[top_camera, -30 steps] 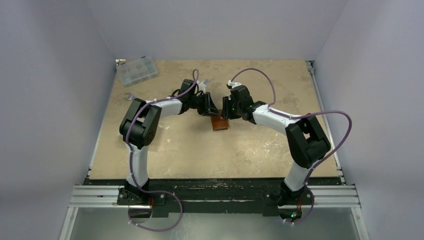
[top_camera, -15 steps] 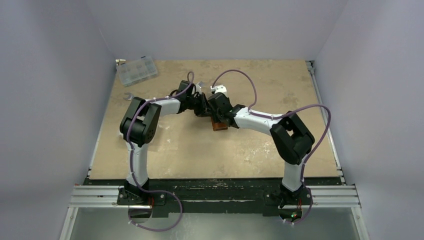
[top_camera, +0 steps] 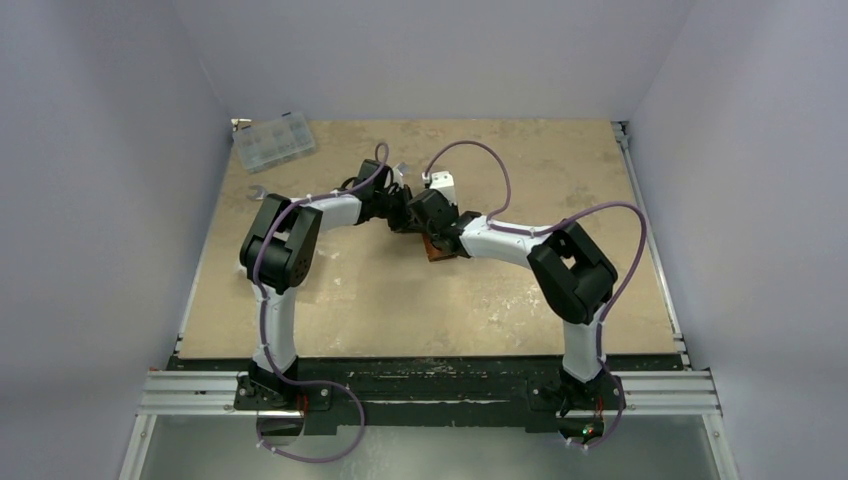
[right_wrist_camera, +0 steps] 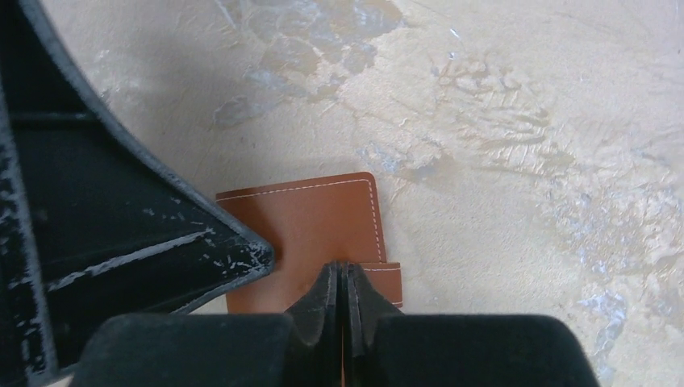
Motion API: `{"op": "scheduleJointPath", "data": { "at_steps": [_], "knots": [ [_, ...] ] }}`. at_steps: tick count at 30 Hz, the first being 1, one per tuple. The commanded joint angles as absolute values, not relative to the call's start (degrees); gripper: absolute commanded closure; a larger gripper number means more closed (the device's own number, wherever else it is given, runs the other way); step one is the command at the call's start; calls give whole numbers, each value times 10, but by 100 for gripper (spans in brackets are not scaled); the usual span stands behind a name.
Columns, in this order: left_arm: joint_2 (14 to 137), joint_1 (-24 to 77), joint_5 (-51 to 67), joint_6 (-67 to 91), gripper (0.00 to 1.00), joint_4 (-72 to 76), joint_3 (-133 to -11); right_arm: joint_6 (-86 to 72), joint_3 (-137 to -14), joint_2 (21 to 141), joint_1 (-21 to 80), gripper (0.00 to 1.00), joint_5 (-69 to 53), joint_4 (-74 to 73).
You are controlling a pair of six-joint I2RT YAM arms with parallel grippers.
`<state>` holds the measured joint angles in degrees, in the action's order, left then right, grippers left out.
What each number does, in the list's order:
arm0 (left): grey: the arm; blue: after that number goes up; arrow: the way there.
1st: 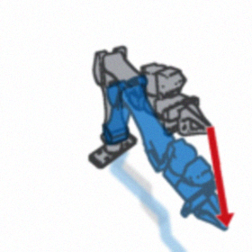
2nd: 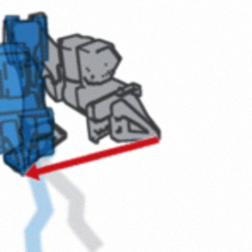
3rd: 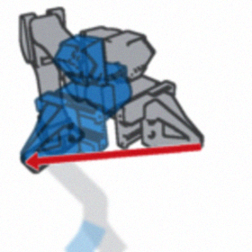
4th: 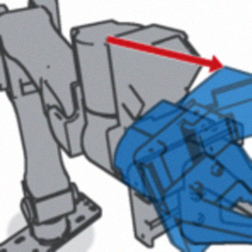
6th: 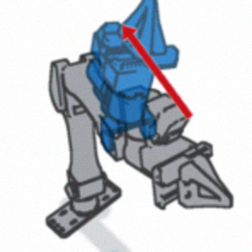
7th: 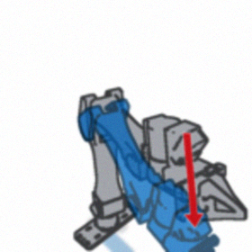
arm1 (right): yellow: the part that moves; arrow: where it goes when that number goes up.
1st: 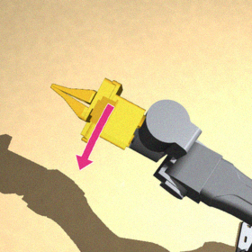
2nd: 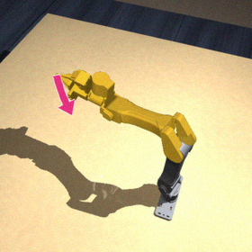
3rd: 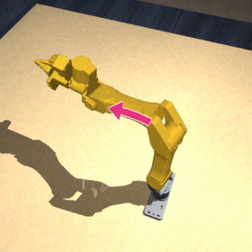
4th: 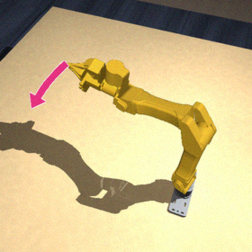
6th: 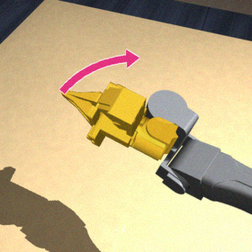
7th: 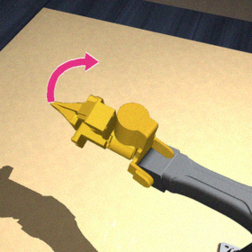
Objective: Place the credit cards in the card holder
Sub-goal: Open the card holder at the center of the board.
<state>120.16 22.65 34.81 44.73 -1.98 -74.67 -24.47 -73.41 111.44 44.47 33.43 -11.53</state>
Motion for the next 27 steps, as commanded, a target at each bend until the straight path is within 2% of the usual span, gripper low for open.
{"op": "scheduleJointPath", "data": {
  "at_steps": [1,4,8,12,14,18,21,27],
  "knots": [
    [1229,224,275,407,100,-95,-753,-274,-700,1092,423,100,356,-102],
    [1233,224,272,403,100,-100,-755,-300,-625,1031,371,100,219,-19],
    [1235,224,272,399,100,-101,-757,-340,-534,975,290,100,-31,98],
    [1231,226,276,390,100,-102,-763,-378,-477,962,224,100,-146,177],
    [1226,229,276,384,100,-102,-767,-353,-487,972,221,100,-109,134],
    [1219,243,262,360,100,-123,-783,-253,-547,996,234,88,52,-14],
    [1213,250,259,354,100,-125,-786,-218,-573,997,247,75,121,-61],
    [1209,252,255,351,100,-127,-787,-188,-637,1029,305,59,272,-153]
  ]
}}
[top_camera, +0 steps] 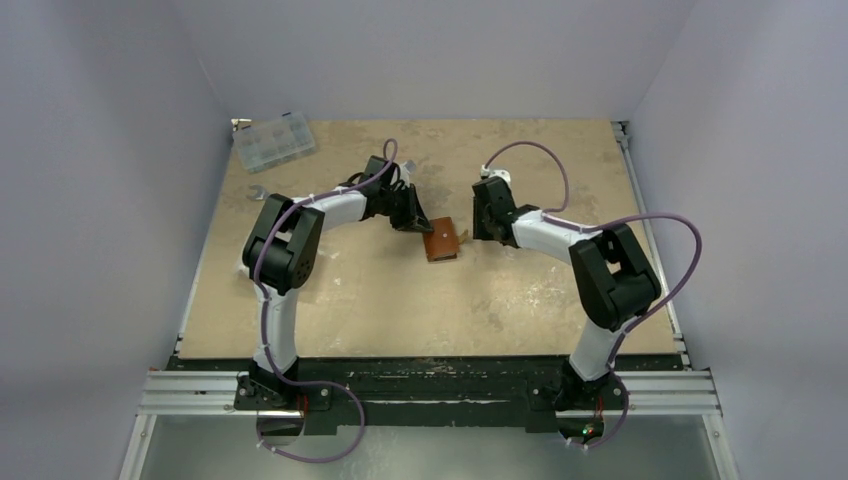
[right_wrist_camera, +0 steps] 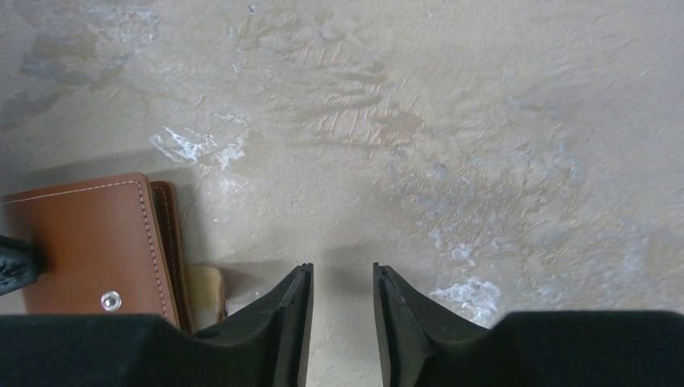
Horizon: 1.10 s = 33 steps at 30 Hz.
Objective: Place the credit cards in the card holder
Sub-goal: Open the card holder at the center of the board.
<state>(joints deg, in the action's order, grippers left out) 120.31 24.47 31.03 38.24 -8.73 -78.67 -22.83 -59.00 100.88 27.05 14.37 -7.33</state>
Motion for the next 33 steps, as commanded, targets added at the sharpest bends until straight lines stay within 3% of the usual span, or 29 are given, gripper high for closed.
{"op": "scheduleJointPath", "data": {
  "at_steps": [1,6,11,15,22,33],
  "knots": [
    [1209,252,255,350,100,-127,-787,-187,-639,1028,311,58,276,-155],
    [1210,252,257,350,100,-127,-787,-198,-656,978,316,57,223,-172],
    [1211,252,264,353,100,-123,-788,-241,-621,881,316,48,-15,-61],
    [1209,254,265,352,100,-123,-787,-278,-623,928,311,40,-156,-15],
    [1204,257,261,346,100,-125,-787,-288,-615,979,277,34,-177,20],
    [1204,257,265,346,100,-126,-788,-253,-606,1012,269,30,-73,-25]
  ]
}}
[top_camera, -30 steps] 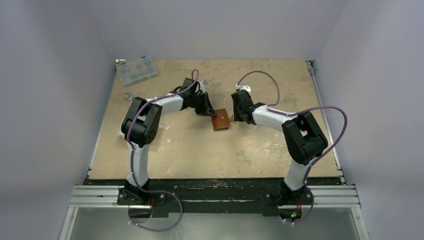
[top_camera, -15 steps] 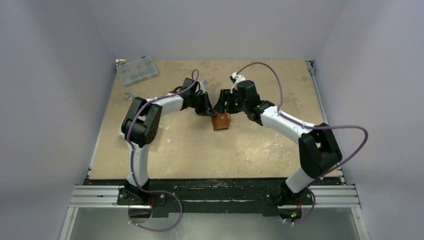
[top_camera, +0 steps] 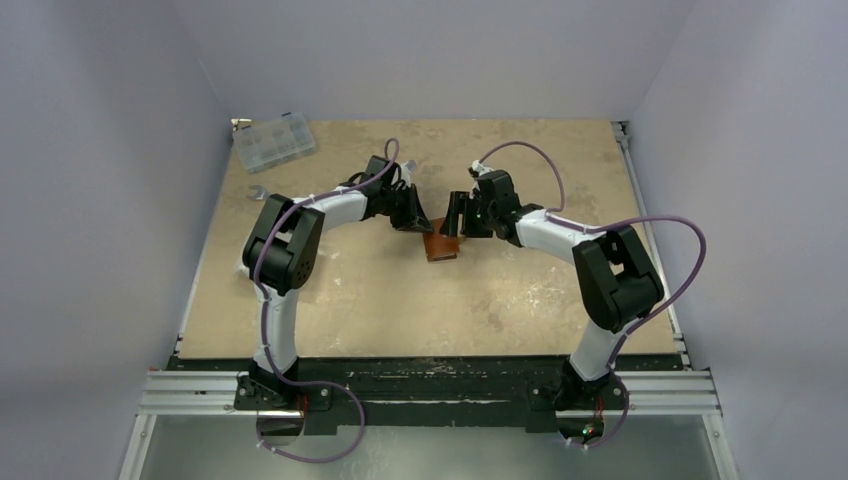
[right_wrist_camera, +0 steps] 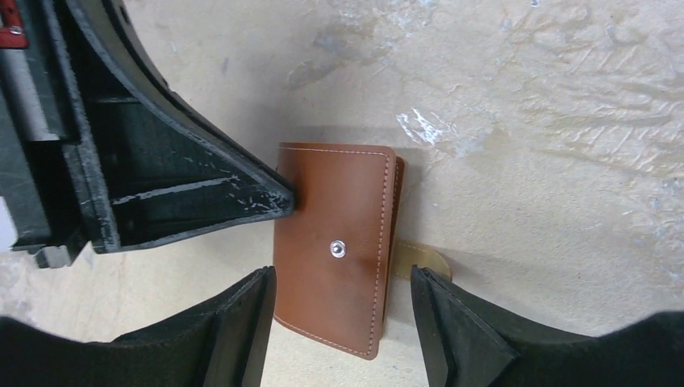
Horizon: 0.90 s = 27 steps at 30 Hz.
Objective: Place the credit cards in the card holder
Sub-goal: Open the card holder at the center of the board.
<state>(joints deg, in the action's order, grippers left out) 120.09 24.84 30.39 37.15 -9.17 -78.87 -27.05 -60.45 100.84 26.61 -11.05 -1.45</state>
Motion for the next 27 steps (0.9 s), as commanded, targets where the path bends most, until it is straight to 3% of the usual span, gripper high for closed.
{"op": "scheduleJointPath", "data": {
  "at_steps": [1,9,16,27],
  "knots": [
    [1205,257,265,346,100,-126,-789,-251,-609,1016,268,30,-73,-28],
    [1201,257,261,344,100,-127,-789,-297,-598,1032,264,31,-166,28],
    [1168,256,259,345,99,-107,-779,-336,-587,1042,254,38,-249,85],
    [1027,211,211,306,64,-170,-797,-339,-602,1043,257,41,-280,97]
  ]
}}
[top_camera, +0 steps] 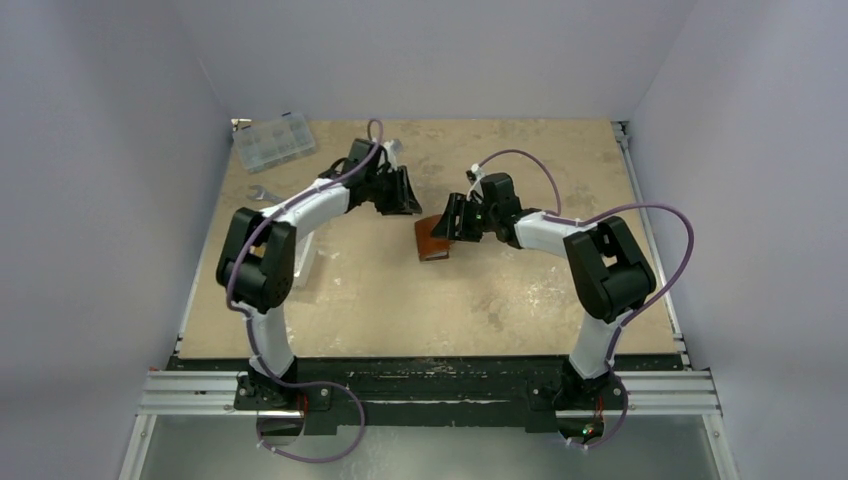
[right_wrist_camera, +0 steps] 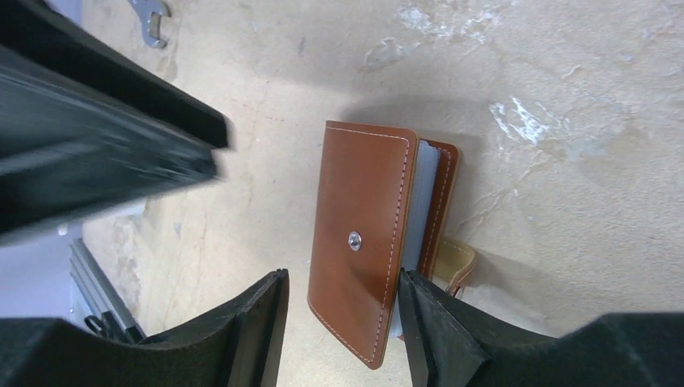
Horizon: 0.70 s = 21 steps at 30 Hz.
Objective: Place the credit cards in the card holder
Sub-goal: Open the card holder at the center of the board.
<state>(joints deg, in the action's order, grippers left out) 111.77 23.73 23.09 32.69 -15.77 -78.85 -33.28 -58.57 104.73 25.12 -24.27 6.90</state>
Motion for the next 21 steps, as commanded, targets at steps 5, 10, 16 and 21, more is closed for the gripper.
{"op": "scheduleJointPath", "data": {
  "at_steps": [5,10,16,21],
  "knots": [
    [952,187,149,266,51,-232,-812,-325,-631,1031,296,40,-253,86],
    [894,175,126,270,45,-232,-791,-322,-694,1079,365,39,-241,81],
    [902,175,177,296,47,-206,-764,-367,-702,1132,368,39,-288,139],
    [969,177,269,332,60,-155,-741,-357,-701,1146,368,38,-291,132]
  ]
}}
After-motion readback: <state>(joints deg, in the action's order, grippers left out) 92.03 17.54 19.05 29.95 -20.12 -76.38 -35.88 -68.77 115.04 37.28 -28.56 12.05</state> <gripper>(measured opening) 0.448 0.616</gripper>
